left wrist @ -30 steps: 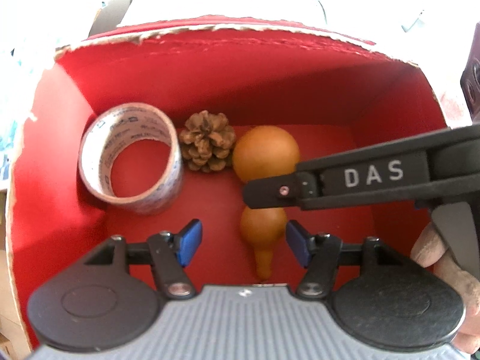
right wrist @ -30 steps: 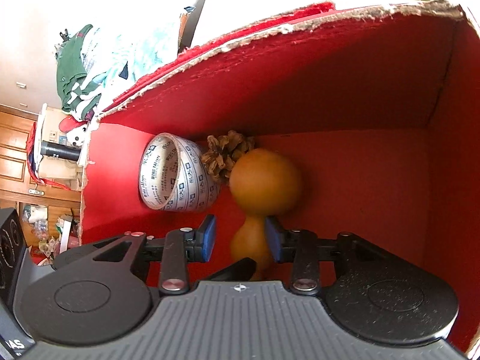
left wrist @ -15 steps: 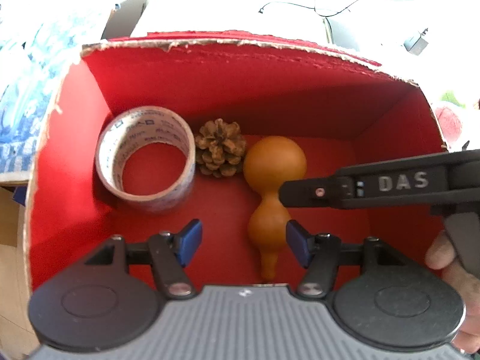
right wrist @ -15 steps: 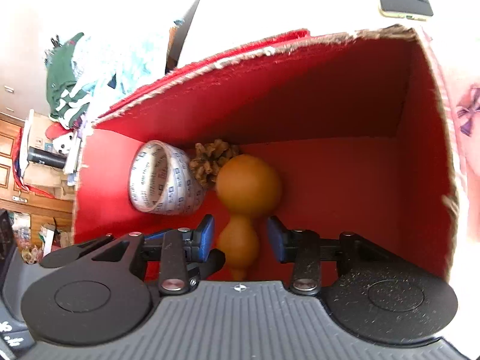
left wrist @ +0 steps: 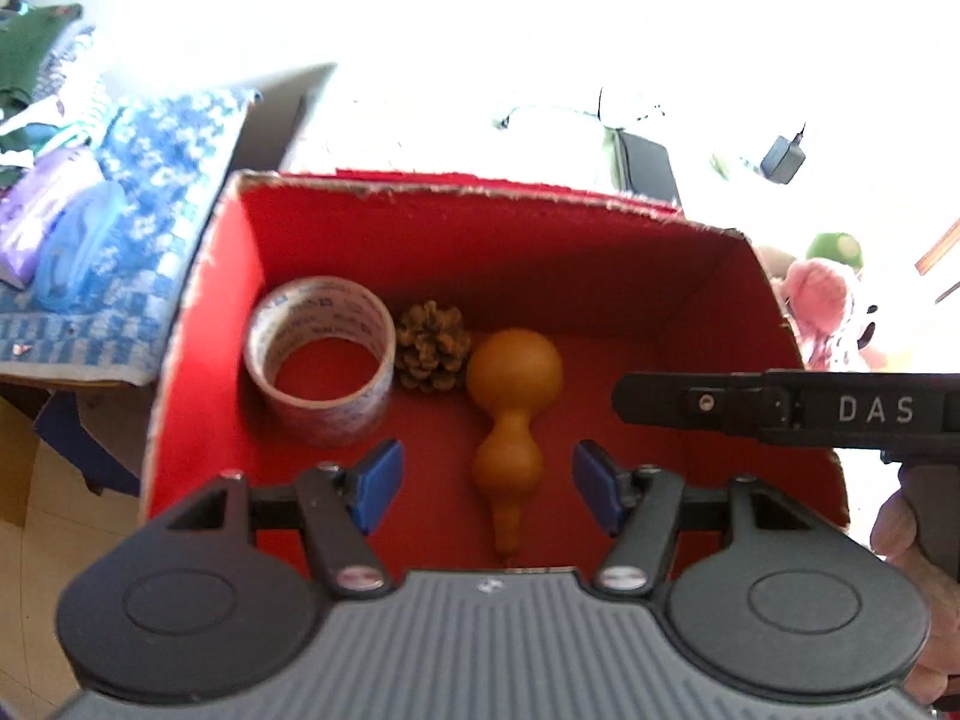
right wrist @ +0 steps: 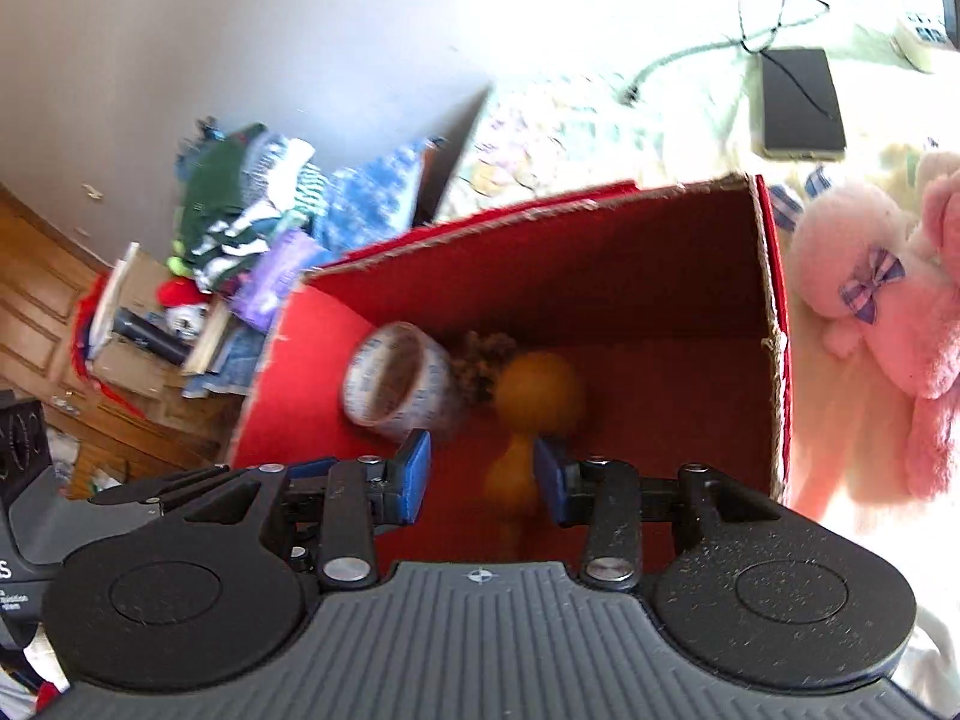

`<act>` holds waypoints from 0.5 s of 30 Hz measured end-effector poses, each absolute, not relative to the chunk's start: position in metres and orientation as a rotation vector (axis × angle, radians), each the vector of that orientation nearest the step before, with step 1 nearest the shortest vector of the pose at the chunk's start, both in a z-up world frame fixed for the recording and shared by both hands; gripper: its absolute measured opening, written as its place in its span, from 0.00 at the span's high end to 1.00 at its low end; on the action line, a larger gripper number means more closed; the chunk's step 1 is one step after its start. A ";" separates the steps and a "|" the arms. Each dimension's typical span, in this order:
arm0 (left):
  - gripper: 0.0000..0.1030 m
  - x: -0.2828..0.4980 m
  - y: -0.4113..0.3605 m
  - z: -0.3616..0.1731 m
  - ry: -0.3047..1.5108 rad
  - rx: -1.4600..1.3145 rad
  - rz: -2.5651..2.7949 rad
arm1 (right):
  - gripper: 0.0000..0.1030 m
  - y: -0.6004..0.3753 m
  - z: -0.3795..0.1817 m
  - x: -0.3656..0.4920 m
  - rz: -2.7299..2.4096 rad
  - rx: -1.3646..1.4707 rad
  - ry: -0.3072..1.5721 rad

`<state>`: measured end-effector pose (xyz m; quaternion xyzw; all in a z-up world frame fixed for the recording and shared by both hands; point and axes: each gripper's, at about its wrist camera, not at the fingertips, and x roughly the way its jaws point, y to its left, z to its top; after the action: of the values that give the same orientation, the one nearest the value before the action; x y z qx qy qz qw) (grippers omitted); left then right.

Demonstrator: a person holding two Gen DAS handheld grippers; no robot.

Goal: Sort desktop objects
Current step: 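Withdraw the open right tool up out of the red box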

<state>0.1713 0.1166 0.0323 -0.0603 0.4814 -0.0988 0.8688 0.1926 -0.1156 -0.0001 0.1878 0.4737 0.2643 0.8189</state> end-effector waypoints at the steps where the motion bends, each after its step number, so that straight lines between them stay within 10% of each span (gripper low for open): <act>1: 0.36 0.166 0.117 0.036 1.001 -0.131 -0.200 | 0.60 -0.113 0.004 0.190 0.578 0.401 0.998; 15: 0.37 0.088 0.111 0.064 0.935 -0.186 -0.144 | 0.60 -0.127 0.032 0.119 0.944 0.410 0.897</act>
<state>0.0876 0.1108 0.0639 -0.0893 0.4495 -0.0695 0.8861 0.1190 -0.1273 0.0318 0.1893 0.4143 0.4364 0.7759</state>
